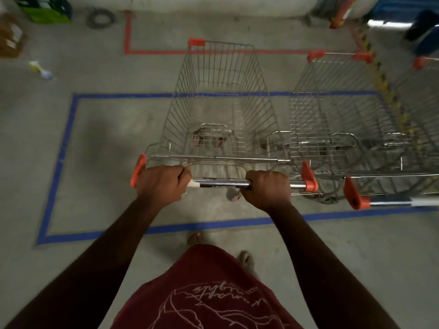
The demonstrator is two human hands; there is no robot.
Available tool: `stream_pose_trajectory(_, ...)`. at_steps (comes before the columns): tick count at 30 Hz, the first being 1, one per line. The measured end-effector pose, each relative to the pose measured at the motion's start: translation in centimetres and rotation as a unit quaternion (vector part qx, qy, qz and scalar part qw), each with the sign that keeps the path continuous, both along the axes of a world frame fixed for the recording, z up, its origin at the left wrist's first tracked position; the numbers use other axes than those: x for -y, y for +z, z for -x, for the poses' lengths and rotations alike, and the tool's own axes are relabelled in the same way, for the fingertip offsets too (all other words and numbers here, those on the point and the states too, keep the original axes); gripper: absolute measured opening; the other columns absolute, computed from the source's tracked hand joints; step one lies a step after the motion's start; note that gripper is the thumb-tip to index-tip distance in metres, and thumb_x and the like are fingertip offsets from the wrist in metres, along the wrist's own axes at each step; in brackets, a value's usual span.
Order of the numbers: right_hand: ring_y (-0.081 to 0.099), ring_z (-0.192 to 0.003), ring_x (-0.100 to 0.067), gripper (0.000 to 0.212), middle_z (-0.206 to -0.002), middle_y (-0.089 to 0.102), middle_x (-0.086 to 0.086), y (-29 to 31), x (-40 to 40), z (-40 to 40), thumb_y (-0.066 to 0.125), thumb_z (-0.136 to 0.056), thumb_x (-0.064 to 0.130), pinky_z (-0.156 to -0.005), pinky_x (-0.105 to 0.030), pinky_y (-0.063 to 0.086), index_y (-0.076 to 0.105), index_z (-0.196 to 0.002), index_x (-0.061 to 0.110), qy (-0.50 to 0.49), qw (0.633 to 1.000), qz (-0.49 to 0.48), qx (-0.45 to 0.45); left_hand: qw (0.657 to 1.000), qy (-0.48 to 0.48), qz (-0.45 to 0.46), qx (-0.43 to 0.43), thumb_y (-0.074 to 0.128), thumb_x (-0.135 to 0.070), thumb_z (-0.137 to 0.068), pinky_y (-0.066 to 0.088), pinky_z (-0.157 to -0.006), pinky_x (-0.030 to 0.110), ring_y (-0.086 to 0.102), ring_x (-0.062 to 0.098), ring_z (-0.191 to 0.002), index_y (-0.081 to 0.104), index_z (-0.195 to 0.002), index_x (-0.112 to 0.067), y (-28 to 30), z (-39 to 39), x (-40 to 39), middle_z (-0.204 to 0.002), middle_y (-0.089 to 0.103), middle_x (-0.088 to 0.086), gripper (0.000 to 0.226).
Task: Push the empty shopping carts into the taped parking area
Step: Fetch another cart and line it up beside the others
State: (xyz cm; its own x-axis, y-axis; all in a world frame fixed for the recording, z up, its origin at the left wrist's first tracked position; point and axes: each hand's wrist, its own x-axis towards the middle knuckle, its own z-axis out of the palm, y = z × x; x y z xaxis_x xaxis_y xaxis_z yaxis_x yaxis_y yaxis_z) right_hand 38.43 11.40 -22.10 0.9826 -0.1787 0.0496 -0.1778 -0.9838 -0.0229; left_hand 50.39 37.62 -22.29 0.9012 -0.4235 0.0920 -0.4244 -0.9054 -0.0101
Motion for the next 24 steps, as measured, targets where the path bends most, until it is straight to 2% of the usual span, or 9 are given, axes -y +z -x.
stream_pose_trajectory(3,0.063,-0.05,-0.028,0.033,-0.057,0.062,0.001,-0.1,1.4,0.3,0.078,-0.071,0.048,-0.051,-0.026,0.034,0.06,-0.067,0.021,0.015,1.0,-0.026,0.008,1.0,-0.006,0.007,0.014,0.044,-0.049,-0.095,0.037,-0.113,0.056,0.062,0.012,-0.047,0.057,-0.06,-0.033,-0.3,0.4,1.1,-0.034,0.015,-0.013,0.04)
stream_pose_trajectory(6,0.066,-0.059,-0.025,0.024,-0.068,0.066,0.003,-0.2,3.3,1.0,0.073,-0.076,0.047,-0.054,-0.029,0.041,0.063,-0.076,0.025,0.06,0.993,-0.086,0.05,1.0,-0.003,-0.015,0.014,0.035,-0.051,-0.097,0.029,-0.116,0.053,0.065,0.018,-0.051,0.062,-0.069,-0.031,-0.5,1.1,1.9,-0.039,0.038,-0.009,0.044)
stream_pose_trajectory(8,0.069,-0.07,-0.021,0.019,-0.081,0.071,0.006,-0.2,4.6,1.7,0.071,-0.083,0.044,-0.064,-0.031,0.049,0.069,-0.095,0.03,0.102,0.98,-0.152,0.079,0.999,0.012,-0.031,-0.011,0.026,-0.054,-0.1,0.016,-0.119,0.045,0.066,0.016,-0.058,0.066,-0.078,-0.032,-0.6,1.8,2.3,-0.047,0.046,-0.007,0.051)
stream_pose_trajectory(10,0.068,-0.083,-0.02,0.032,-0.094,0.074,0.007,-0.5,5.6,2.8,0.069,-0.087,0.046,-0.084,-0.037,0.052,0.069,-0.115,0.031,0.119,0.971,-0.181,0.103,0.999,0.026,-0.019,-0.029,0.028,-0.054,-0.1,0.015,-0.117,0.04,0.066,0.015,-0.062,0.066,-0.081,-0.031,-0.5,2.4,2.7,-0.052,0.05,-0.009,0.049)
stream_pose_trajectory(11,0.067,-0.089,-0.02,0.036,-0.098,0.074,0.008,-0.7,6.1,3.4,0.068,-0.088,0.051,-0.096,-0.042,0.049,0.068,-0.118,0.031,0.102,0.973,-0.172,0.114,0.999,0.023,0.009,-0.027,0.033,-0.052,-0.1,0.021,-0.111,0.038,0.066,0.016,-0.064,0.064,-0.079,-0.03,-0.4,2.6,2.8,-0.054,0.049,-0.011,0.044)
stream_pose_trajectory(13,0.065,-0.098,-0.018,0.038,-0.103,0.073,0.01,-1.1,7.2,4.9,0.063,-0.092,0.06,-0.11,-0.049,0.04,0.069,-0.117,0.032,0.052,0.98,-0.15,0.12,0.994,-0.002,0.099,-0.045,0.041,-0.049,-0.098,0.034,-0.084,0.033,0.064,0.016,-0.065,0.06,-0.076,-0.028,0.0,3.3,3.5,-0.06,0.05,-0.013,0.036)
stream_pose_trajectory(16,0.063,-0.099,-0.021,0.036,-0.109,0.072,0.01,-1.4,7.8,6.3,0.061,-0.098,0.056,-0.102,-0.043,0.038,0.071,-0.121,0.03,0.062,0.977,-0.163,0.124,0.975,-0.056,0.177,-0.119,0.042,-0.059,-0.099,0.043,-0.059,0.033,0.056,0.008,-0.061,0.065,-0.082,-0.026,0.5,5.1,6.2,-0.064,0.057,-0.008,0.043)
stream_pose_trajectory(20,0.066,-0.103,-0.022,0.038,-0.116,0.072,0.008,-0.1,8.7,6.1,0.065,-0.097,0.048,-0.097,-0.042,0.039,0.07,-0.129,0.027,0.09,0.978,-0.171,0.077,0.968,-0.131,0.199,-0.08,0.052,-0.062,-0.097,0.052,-0.067,0.029,0.066,0.008,-0.073,0.077,-0.102,-0.028,1.2,7.4,9.9,-0.083,0.074,-0.01,0.043)
stream_pose_trajectory(24,0.07,-0.099,-0.025,0.044,-0.108,0.076,0.004,0.5,11.0,6.8,0.064,-0.094,0.059,-0.118,-0.051,0.031,0.074,-0.12,0.025,0.047,0.989,-0.113,0.08,0.961,-0.161,0.194,-0.112,0.057,-0.067,-0.091,0.047,-0.082,0.021,0.067,0.006,-0.093,0.071,-0.122,-0.03,1.4,8.7,13.5,-0.105,0.075,-0.011,0.05)
